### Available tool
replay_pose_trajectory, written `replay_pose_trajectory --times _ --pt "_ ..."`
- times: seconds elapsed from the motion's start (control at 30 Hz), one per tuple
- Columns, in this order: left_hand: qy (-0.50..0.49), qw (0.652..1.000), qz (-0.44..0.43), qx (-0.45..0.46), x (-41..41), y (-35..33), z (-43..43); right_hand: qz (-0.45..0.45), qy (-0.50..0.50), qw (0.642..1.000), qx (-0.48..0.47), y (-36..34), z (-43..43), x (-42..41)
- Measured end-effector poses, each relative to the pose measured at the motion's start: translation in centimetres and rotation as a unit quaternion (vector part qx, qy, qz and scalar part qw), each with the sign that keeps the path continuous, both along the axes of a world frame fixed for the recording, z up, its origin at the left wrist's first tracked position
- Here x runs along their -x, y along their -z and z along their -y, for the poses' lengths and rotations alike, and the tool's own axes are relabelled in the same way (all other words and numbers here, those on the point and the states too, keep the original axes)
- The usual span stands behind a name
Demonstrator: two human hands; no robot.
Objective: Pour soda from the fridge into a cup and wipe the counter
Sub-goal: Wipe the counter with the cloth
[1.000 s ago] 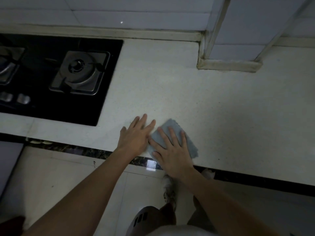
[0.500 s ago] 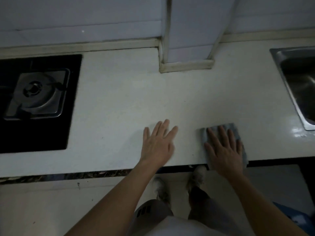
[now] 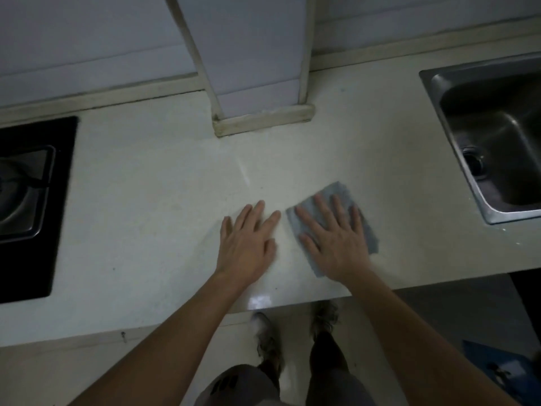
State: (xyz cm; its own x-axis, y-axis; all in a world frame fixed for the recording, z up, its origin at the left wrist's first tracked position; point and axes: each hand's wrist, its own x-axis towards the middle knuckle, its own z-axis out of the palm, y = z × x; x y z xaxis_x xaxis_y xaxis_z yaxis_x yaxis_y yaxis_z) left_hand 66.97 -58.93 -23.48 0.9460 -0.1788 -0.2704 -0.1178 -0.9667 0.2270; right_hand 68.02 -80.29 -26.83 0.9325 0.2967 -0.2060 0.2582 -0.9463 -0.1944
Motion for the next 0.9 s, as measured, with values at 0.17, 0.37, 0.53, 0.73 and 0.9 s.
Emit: replay_pose_trajectory --times 0.17,0.37,0.53,0.73,0.9 --pt "-0.031 0.999 0.012 -0.009 -3.7 0.3 2.8 0.007 -0.036 0.999 -0.004 0.3 2.6 -0.5" --pt "-0.059 0.998 -0.016 -0.017 -5.2 0.7 3.3 -0.005 -0.058 0.998 0.002 0.4 6.2 -9.7" --pt "-0.056 0.998 -0.035 0.000 -5.6 0.9 3.0 0.004 -0.021 1.000 0.021 0.8 5.3 -20.2" --pt "-0.058 0.998 -0.036 0.018 -5.5 1.2 2.8 0.024 -0.174 0.984 0.017 0.5 2.2 -18.7" --pt "-0.088 0.993 -0.047 0.061 -5.2 0.4 2.8 0.008 -0.252 0.968 0.006 0.3 1.1 -20.4"
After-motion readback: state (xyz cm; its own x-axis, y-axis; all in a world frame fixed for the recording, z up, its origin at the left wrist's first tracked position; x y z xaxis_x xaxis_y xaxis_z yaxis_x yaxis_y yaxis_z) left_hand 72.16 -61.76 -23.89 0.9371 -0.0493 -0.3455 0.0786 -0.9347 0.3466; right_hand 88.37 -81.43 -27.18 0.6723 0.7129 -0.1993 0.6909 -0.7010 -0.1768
